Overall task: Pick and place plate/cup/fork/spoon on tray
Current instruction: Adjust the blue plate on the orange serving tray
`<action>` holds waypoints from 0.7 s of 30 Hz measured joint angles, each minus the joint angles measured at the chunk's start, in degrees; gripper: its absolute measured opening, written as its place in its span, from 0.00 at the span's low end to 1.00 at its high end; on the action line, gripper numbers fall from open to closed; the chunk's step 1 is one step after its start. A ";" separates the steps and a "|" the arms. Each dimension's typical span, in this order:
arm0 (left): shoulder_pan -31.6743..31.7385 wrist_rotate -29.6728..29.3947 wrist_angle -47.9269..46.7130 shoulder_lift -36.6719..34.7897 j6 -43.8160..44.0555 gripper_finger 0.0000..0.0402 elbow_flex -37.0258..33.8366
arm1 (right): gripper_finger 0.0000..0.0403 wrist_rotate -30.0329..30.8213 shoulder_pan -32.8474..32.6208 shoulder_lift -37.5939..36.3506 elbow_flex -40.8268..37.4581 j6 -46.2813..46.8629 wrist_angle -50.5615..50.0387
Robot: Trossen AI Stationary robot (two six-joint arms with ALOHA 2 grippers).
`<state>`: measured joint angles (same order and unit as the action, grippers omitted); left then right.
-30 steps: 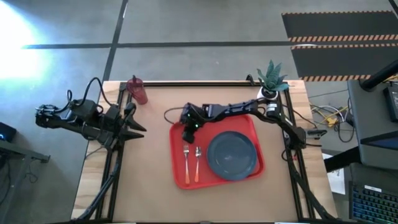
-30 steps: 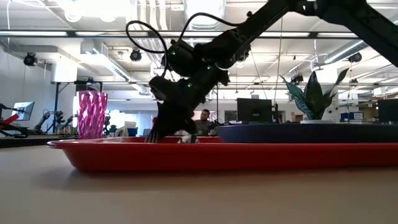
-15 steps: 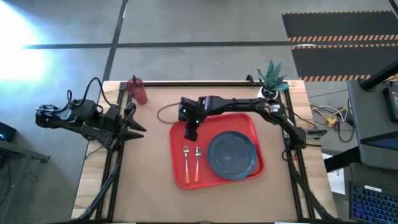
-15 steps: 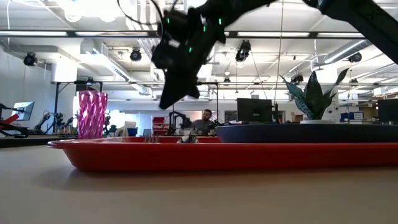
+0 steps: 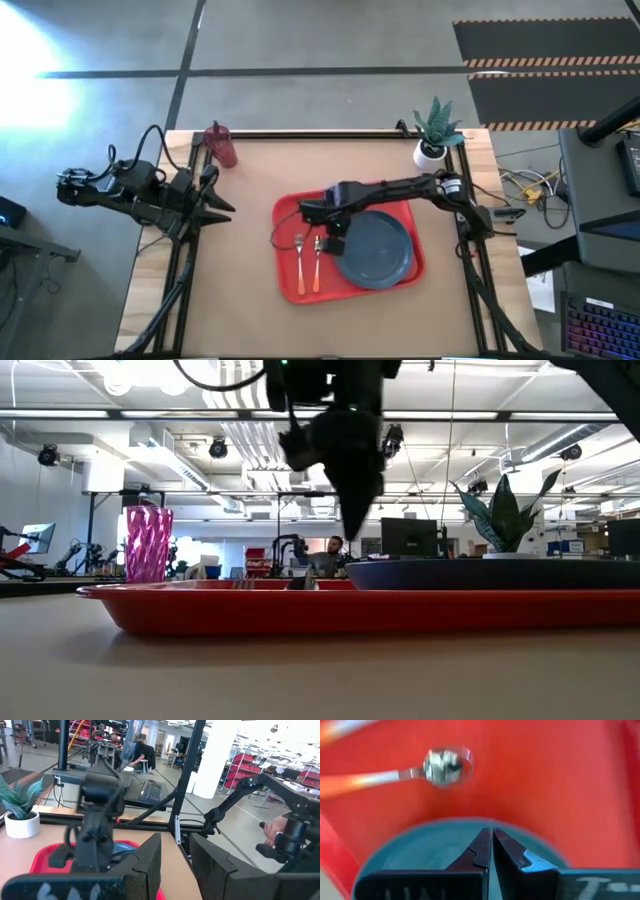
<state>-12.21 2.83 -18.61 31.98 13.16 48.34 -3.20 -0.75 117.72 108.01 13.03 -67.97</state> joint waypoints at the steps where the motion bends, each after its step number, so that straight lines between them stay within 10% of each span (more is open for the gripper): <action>1: 0.01 0.00 0.02 0.01 -0.01 0.22 0.00 | 0.02 0.03 -0.54 -0.36 -1.28 1.01 0.04; 21: 0.01 0.04 0.07 0.22 -0.01 0.22 0.00 | 0.02 -0.39 -6.15 -3.07 -13.14 11.05 17.45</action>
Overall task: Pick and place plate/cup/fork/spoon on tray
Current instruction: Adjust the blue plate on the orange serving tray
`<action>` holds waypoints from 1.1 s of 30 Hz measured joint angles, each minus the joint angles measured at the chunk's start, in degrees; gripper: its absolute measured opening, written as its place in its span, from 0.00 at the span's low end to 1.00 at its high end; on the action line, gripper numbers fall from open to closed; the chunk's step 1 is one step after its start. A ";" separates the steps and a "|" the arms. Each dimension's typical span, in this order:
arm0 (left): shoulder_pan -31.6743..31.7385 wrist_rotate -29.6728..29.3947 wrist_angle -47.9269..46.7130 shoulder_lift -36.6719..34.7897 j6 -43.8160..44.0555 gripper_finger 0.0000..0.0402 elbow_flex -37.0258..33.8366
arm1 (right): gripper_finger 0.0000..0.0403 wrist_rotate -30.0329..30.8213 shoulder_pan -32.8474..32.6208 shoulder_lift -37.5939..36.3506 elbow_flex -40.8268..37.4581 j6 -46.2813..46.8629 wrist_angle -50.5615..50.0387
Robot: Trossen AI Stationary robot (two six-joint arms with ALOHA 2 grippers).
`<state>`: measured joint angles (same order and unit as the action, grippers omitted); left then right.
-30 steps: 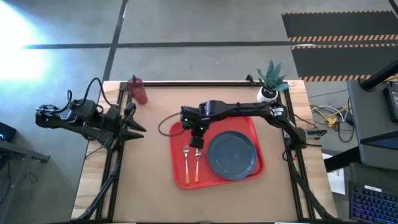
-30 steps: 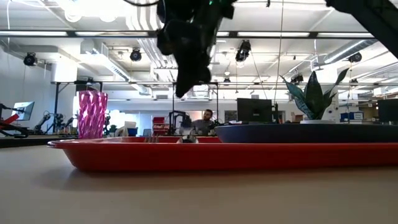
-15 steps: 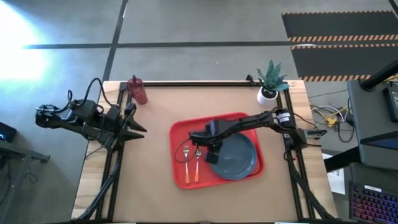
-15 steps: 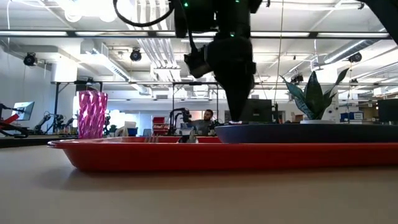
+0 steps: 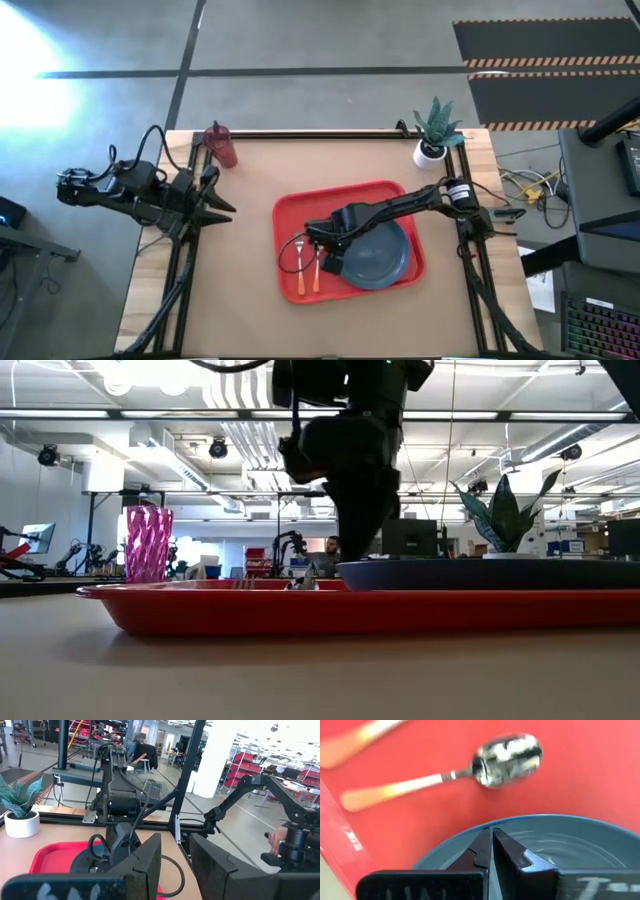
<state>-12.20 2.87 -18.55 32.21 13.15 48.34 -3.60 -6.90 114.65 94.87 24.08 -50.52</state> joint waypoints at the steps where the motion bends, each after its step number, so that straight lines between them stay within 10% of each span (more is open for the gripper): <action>1: 0.00 0.00 -0.01 0.00 0.00 0.22 0.01 | 0.02 0.00 0.00 0.00 0.00 -0.02 0.79; 33: 0.00 0.09 0.01 -0.04 -0.02 0.22 0.00 | 0.02 0.70 0.35 -0.22 -0.55 -0.66 7.62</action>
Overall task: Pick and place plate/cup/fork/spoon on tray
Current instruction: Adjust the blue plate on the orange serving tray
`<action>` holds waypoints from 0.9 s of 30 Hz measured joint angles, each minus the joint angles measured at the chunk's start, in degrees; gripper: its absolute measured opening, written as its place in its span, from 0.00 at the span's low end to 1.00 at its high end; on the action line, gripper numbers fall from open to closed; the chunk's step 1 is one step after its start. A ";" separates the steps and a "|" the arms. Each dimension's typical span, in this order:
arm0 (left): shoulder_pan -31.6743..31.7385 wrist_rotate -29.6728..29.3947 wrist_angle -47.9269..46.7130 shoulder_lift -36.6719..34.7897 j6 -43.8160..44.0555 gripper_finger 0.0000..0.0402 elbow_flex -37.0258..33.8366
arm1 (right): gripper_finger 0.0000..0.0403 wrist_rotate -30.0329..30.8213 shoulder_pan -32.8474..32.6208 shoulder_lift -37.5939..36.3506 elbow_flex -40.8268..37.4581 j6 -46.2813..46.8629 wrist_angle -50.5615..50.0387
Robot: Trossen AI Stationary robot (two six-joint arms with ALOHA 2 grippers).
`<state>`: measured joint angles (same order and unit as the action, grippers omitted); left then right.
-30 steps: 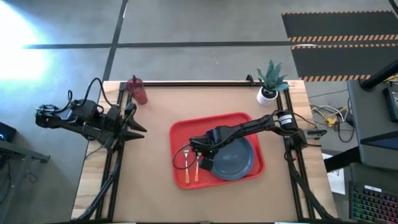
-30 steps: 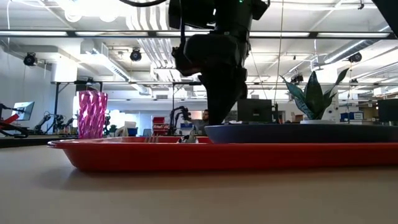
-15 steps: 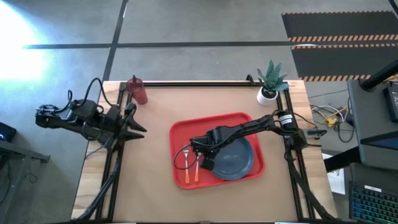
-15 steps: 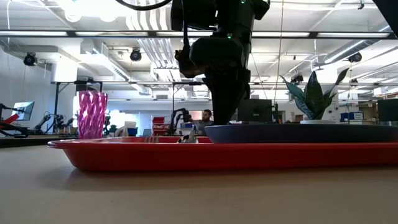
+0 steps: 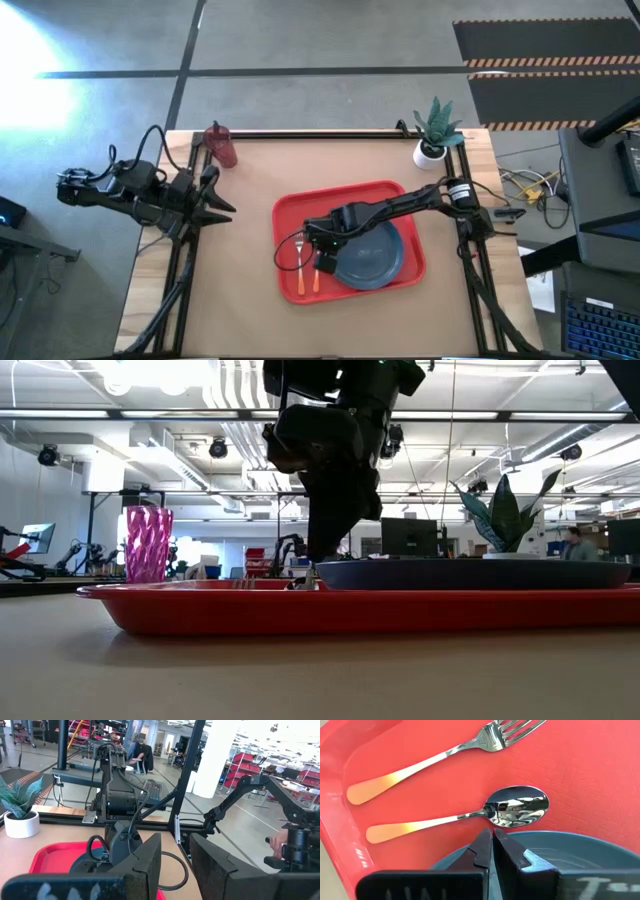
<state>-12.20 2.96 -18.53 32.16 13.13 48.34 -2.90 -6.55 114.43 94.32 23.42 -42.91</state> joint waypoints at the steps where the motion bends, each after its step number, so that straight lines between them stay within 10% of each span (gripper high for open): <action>1: 0.00 0.00 0.01 0.00 0.00 0.22 0.00 | 0.02 0.00 0.07 0.00 0.00 -0.02 -0.04; 27: -0.01 0.07 0.00 0.04 -0.02 0.22 0.00 | 0.02 8.53 1.62 -10.64 -1.53 -1.58 -7.24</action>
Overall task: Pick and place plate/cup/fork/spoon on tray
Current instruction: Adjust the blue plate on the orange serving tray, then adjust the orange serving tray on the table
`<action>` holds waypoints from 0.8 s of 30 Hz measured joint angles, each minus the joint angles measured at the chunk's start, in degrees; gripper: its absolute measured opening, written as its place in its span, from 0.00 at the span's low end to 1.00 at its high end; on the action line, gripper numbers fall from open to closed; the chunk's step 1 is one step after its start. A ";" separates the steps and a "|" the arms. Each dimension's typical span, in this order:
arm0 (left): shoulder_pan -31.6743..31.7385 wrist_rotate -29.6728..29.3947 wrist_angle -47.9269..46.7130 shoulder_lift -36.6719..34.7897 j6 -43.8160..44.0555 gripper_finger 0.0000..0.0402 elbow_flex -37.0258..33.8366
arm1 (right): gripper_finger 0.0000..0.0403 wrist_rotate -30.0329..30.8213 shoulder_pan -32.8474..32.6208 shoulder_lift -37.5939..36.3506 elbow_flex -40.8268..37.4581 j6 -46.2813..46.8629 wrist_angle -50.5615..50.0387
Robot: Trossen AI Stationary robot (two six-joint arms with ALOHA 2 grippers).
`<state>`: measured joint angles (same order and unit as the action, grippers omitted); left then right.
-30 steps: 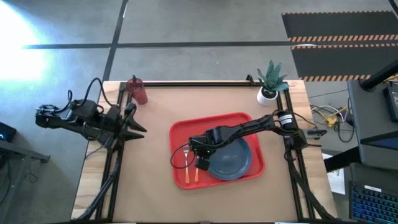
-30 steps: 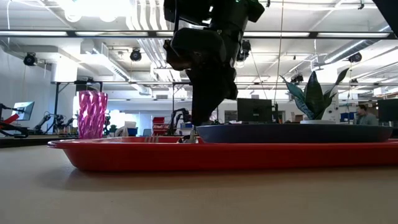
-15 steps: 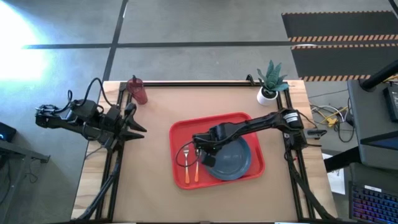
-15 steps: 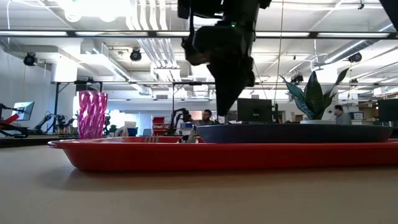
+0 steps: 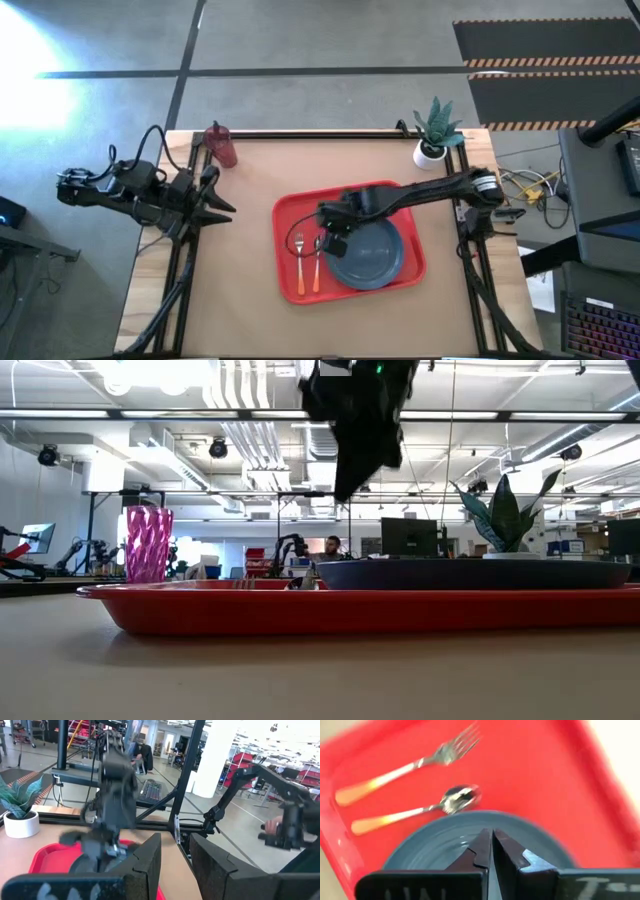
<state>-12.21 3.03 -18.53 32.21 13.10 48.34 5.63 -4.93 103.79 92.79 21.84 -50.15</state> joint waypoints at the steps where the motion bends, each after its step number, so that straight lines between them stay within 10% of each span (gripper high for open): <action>1: 0.01 0.00 0.00 0.00 0.00 0.22 0.00 | 0.02 0.89 0.28 -1.44 0.00 0.02 -0.06; 14: 0.01 0.00 -0.01 0.00 -0.21 0.22 0.00 | 0.02 10.38 -1.39 -17.81 -6.12 22.34 -28.50; 24: 0.02 -0.01 -0.03 0.07 -0.55 0.22 0.00 | 0.02 0.53 -4.03 -25.80 -27.79 35.90 -21.12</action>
<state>-12.19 3.02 -18.57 32.27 12.56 48.34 6.17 -8.96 77.99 65.01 57.74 -71.27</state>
